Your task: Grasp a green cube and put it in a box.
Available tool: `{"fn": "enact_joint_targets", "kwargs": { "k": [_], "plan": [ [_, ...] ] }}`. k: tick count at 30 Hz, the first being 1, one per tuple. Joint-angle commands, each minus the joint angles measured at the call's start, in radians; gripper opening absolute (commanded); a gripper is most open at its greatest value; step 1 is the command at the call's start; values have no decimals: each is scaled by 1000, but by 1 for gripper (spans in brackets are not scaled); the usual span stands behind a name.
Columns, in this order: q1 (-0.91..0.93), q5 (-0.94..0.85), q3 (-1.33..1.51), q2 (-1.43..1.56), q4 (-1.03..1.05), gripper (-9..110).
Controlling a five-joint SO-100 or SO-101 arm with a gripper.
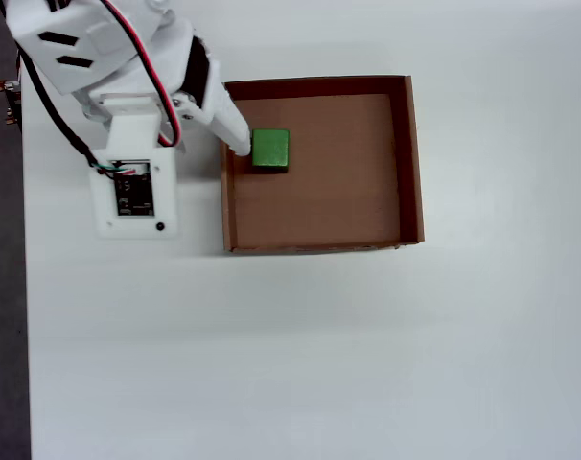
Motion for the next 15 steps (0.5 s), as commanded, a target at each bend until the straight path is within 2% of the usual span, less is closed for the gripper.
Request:
{"fn": "enact_joint_targets", "kwargs": {
  "k": [1,15],
  "plan": [
    [41,-48,23,84,15,21],
    [183,-152,377,307,-40,16]
  ]
}}
